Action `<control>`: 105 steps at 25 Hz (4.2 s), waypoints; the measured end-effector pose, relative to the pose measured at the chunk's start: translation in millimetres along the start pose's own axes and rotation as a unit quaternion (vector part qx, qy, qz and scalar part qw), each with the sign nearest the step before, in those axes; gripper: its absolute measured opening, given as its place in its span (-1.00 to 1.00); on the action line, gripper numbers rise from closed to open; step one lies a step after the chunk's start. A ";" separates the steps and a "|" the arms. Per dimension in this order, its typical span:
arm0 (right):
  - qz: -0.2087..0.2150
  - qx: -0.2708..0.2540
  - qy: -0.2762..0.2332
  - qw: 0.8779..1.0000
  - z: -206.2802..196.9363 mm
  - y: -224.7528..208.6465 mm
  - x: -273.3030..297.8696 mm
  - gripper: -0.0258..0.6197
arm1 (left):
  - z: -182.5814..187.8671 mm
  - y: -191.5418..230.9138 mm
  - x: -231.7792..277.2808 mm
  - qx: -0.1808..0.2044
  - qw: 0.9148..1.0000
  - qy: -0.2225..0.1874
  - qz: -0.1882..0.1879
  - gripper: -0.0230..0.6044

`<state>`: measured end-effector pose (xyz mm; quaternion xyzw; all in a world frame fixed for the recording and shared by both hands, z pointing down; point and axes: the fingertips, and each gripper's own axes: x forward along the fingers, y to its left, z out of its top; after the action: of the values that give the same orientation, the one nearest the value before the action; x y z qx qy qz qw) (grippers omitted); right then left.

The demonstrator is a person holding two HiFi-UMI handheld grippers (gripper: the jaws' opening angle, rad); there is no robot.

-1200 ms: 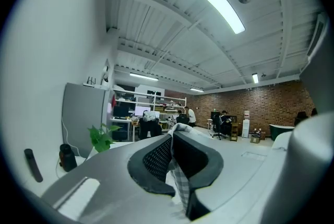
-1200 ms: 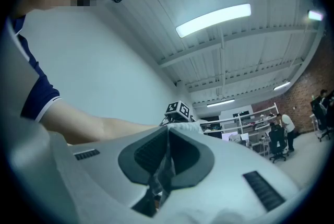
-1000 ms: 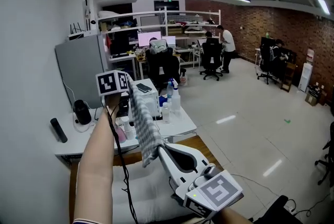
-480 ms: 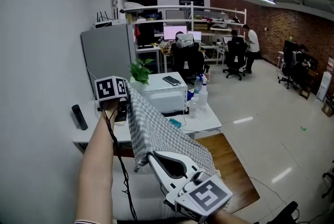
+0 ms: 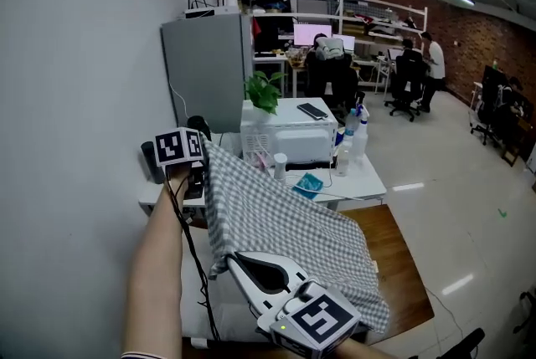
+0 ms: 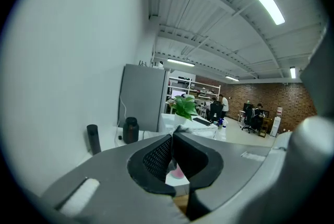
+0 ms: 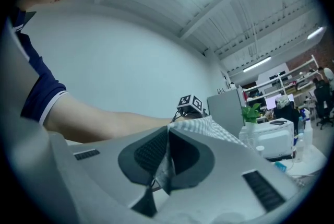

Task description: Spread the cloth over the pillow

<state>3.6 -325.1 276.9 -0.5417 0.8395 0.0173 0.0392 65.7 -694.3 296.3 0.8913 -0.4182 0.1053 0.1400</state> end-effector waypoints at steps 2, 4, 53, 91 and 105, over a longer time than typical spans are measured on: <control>0.011 0.005 0.009 1.000 -10.0 9.9 8.7 -0.85 | -10.5 19.0 -4.5 -0.004 1.000 0.007 0.008 -0.89; 0.022 0.011 0.022 0.999 -22.8 20.5 16.8 -0.85 | -22.8 37.2 -9.0 -0.006 1.000 0.016 0.015 -0.89; 0.105 0.046 0.294 0.949 -290.9 145.5 75.0 -0.40 | -270.7 238.9 -63.2 -0.060 0.983 0.133 0.111 -0.75; -0.006 0.065 0.166 0.984 -177.1 35.6 -26.9 -0.91 | -415.7 80.6 -296.6 -0.023 0.981 0.120 0.151 -0.80; -0.023 0.062 0.158 0.985 -168.3 19.7 -24.0 -0.91 | -445.9 41.5 -271.6 0.045 0.983 0.111 0.139 -0.26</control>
<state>-12.4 -307.2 446.4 -0.5535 0.8217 -0.1221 -0.0601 -168.5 -374.7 638.7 0.8125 -0.5149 0.2408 0.1291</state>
